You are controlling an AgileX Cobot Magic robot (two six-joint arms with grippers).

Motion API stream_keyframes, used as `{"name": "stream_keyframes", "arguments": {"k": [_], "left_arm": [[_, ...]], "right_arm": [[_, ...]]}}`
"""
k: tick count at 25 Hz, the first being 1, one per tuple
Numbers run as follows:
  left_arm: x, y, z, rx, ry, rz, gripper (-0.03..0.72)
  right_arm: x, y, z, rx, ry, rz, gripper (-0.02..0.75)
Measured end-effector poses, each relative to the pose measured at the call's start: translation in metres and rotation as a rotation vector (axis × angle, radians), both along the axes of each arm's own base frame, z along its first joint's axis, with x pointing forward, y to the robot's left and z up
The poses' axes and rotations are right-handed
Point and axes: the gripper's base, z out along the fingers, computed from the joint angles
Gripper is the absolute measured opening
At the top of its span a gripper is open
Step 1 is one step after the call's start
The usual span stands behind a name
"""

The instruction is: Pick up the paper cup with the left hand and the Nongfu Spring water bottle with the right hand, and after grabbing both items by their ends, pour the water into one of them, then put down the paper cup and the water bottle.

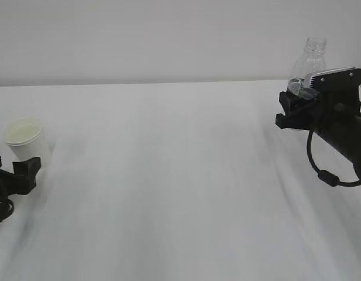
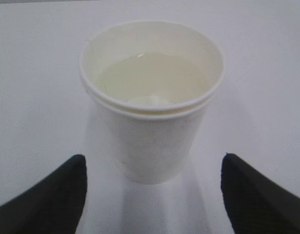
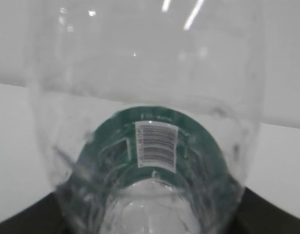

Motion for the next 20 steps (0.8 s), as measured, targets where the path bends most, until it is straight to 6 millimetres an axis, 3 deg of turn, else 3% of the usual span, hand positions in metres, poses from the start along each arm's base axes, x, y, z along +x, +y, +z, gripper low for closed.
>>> {"name": "stream_keyframes", "arguments": {"k": [11, 20], "left_arm": [[-0.022, 0.0, 0.021, -0.011, -0.032, -0.007, 0.609], [-0.026, -0.001, 0.032, -0.011, -0.067, -0.015, 0.594]], "right_arm": [[0.0, 0.0, 0.0, 0.01, 0.001, -0.002, 0.405], [0.0, 0.0, -0.002, 0.013, 0.022, -0.003, 0.405]]}}
